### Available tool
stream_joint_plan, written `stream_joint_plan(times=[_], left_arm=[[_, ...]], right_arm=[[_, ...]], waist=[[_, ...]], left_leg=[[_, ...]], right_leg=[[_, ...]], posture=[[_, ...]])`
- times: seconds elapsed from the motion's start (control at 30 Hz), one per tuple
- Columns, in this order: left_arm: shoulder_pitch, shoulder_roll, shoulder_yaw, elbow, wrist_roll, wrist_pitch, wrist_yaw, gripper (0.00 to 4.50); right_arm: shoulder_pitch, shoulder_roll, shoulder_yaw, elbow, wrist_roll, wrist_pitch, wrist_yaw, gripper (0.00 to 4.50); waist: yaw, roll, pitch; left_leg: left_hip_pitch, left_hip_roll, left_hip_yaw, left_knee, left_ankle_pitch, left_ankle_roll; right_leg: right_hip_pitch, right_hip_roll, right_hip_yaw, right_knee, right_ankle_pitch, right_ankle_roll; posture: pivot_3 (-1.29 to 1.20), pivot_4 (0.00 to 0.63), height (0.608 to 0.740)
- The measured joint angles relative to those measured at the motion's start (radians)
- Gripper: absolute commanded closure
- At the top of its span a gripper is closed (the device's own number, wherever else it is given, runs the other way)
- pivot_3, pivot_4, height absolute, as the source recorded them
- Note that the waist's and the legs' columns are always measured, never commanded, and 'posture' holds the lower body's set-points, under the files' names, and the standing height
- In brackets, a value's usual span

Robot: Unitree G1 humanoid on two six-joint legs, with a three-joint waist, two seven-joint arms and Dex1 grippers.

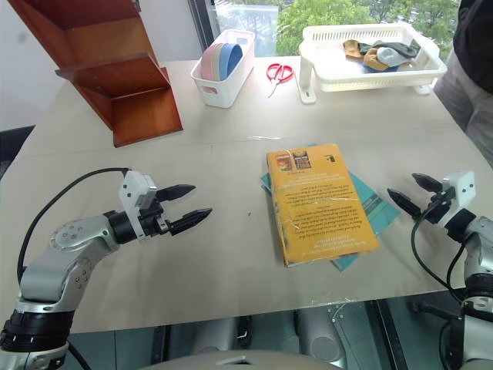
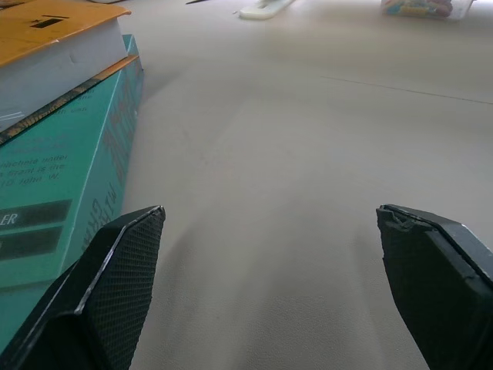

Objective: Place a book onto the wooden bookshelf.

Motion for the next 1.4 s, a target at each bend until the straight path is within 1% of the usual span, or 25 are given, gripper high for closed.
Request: stream_joint_plan(times=[0.23, 0.67, 0.83, 1.0, 1.03, 1.07, 1.17, 1.27, 1.4], left_arm=[[-0.001, 0.000, 0.000, 0.000, -0.002, 0.000, 0.007, 0.34], [0.000, 0.010, 0.000, 0.000, -0.001, 0.000, 0.004, 0.34], [-0.026, 0.058, 0.008, 0.000, -0.014, 0.000, -0.036, 0.34], [-0.063, 0.135, 0.055, -0.014, -0.101, 0.025, -0.132, 0.34], [-0.073, 0.156, 0.067, -0.016, -0.119, 0.031, -0.153, 0.34], [-0.083, 0.211, 0.102, -0.025, -0.162, 0.051, -0.211, 0.34], [-0.070, 0.316, 0.167, -0.024, -0.199, 0.072, -0.311, 0.34], [-0.066, 0.343, 0.204, -0.024, -0.214, 0.077, -0.343, 0.34], [-0.061, 0.347, 0.216, -0.025, -0.219, 0.086, -0.347, 0.34]], right_arm=[[-0.030, -0.015, 0.002, 0.013, -0.005, 0.000, 0.006, 0.00], [-0.031, -0.016, 0.004, 0.014, -0.013, -0.001, 0.017, 0.00], [-0.026, -0.013, 0.005, 0.013, -0.024, -0.007, 0.009, 0.00], [-0.015, 0.003, 0.020, 0.008, -0.034, -0.008, 0.007, 0.00], [-0.010, 0.008, 0.029, 0.001, -0.036, -0.008, 0.007, 0.00], [-0.002, 0.022, 0.045, -0.018, -0.040, -0.008, 0.008, 0.00], [0.022, 0.043, 0.070, -0.066, -0.043, -0.004, 0.009, 0.00], [0.034, 0.067, 0.086, -0.093, -0.044, 0.002, 0.007, 0.00], [0.041, 0.098, 0.114, -0.149, -0.043, 0.018, -0.001, 0.00]], waist=[[0.000, 0.000, 0.000], [0.000, 0.000, 0.000], [0.000, 0.000, 0.000], [-0.001, 0.000, 0.000], [-0.001, 0.000, 0.000], [-0.002, -0.001, 0.001], [-0.002, -0.001, 0.001], [-0.001, -0.001, 0.001], [-0.001, -0.001, 0.001]], left_leg=[[0.000, 0.000, 0.000, 0.000, 0.000, 0.000], [0.000, 0.000, 0.000, 0.000, 0.000, 0.000], [0.000, 0.000, 0.000, 0.000, 0.000, 0.000], [0.000, 0.000, -0.001, 0.000, 0.000, 0.000], [0.000, 0.000, 0.000, 0.000, 0.000, 0.000], [0.000, 0.000, 0.000, 0.000, 0.000, 0.000], [0.000, 0.001, -0.001, -0.001, 0.000, 0.000], [0.000, 0.000, -0.001, -0.001, 0.000, 0.000], [0.000, 0.001, -0.001, 0.000, 0.000, 0.000]], right_leg=[[0.000, 0.000, 0.000, 0.000, 0.000, 0.000], [0.000, 0.000, 0.000, 0.000, 0.000, 0.000], [0.000, 0.000, 0.000, 0.000, 0.000, 0.000], [0.000, 0.000, -0.001, 0.000, 0.000, 0.000], [0.000, 0.000, -0.001, 0.000, 0.000, 0.000], [0.000, 0.000, -0.001, 0.000, 0.000, 0.000], [-0.001, 0.000, -0.001, 0.000, 0.000, 0.000], [-0.001, 0.000, -0.002, 0.000, 0.000, 0.000], [-0.001, 0.000, -0.002, 0.000, 0.000, 0.000]], posture=[[0.00, 0.150, 0.740], [0.00, 0.150, 0.740], [0.00, 0.150, 0.740], [0.00, 0.150, 0.740], [0.00, 0.150, 0.740], [0.00, 0.150, 0.740], [0.00, 0.150, 0.740], [0.00, 0.150, 0.740], [0.00, 0.150, 0.740]])
